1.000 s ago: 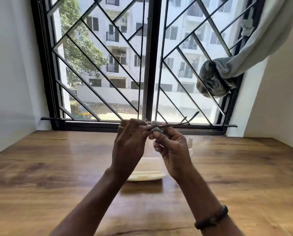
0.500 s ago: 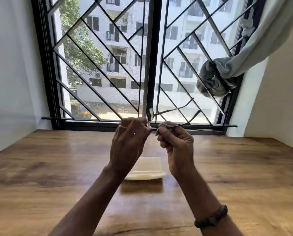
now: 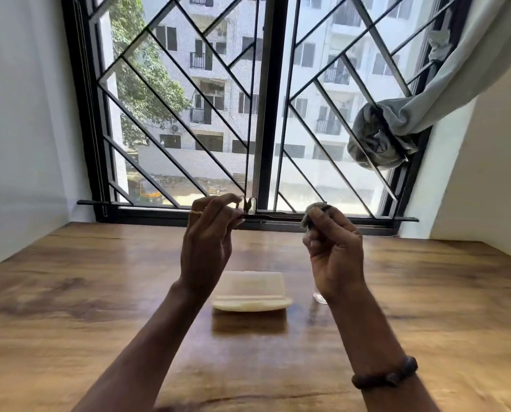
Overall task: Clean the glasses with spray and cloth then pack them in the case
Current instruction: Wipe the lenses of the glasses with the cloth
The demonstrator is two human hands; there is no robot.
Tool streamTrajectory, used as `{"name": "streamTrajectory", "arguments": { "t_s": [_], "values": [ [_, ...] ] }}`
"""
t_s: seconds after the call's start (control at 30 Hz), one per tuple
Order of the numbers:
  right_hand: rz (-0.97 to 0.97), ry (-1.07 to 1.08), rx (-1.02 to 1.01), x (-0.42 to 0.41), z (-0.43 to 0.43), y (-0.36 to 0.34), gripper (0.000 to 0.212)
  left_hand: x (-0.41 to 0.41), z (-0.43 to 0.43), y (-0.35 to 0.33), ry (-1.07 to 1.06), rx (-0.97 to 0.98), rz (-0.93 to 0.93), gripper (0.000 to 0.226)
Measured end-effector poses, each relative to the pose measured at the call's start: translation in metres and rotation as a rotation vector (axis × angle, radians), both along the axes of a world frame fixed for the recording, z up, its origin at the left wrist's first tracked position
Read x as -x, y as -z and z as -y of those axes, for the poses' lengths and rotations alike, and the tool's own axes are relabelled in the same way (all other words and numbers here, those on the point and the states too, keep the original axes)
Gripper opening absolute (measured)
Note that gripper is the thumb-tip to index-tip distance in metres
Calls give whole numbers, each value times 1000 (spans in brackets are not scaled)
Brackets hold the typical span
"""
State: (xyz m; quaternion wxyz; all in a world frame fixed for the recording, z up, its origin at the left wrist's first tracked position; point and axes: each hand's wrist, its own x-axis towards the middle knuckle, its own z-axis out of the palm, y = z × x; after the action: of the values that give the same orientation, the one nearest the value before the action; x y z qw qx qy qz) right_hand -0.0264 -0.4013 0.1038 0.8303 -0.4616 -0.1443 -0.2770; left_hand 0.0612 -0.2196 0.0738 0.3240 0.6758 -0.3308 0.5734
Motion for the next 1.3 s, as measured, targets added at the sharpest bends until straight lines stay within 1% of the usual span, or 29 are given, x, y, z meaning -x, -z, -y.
{"name": "streamTrajectory", "arguments": {
  "t_s": [0.13, 0.23, 0.3, 0.33, 0.4, 0.5, 0.63, 0.7, 0.77, 1.0, 1.17, 1.3],
  "values": [
    [-1, -56, -63, -2, 5, 1, 5, 1, 1, -1, 29, -1, 4, 5],
    [-3, -94, -122, -3, 9, 2, 15, 0, 1, -1, 44, -6, -10, 4],
    [-9, -72, -179, -3, 11, 2, 11, -2, 0, 1, 64, 17, -64, 4],
    [-12, -25, -168, -3, 12, 2, 10, -4, -1, 2, 90, 56, -106, 4],
    [-27, 131, -39, -4, 11, 2, 12, -5, -2, 1, 149, 168, -180, 4],
    [-43, 391, 278, -10, 1, 8, 23, -4, -1, -4, 192, 297, -224, 7],
    [100, 734, 804, -16, -15, 21, 28, 0, 1, -8, 209, 338, -260, 8],
    [139, 867, 989, -18, -20, 28, 29, 4, 4, -8, 228, 366, -299, 8],
    [125, 937, 1072, -19, -23, 32, 30, 8, 8, -9, 232, 370, -322, 8],
    [76, 1103, 1235, -19, -30, 39, 31, 21, 19, -10, 265, 325, -309, 8],
    [72, 1182, 1249, -17, -30, 37, 21, 22, 21, -11, 236, 350, -341, 17],
    [148, 1245, 1275, -16, -29, 33, 12, 24, 19, -13, 269, 398, -331, 21]
  ]
}}
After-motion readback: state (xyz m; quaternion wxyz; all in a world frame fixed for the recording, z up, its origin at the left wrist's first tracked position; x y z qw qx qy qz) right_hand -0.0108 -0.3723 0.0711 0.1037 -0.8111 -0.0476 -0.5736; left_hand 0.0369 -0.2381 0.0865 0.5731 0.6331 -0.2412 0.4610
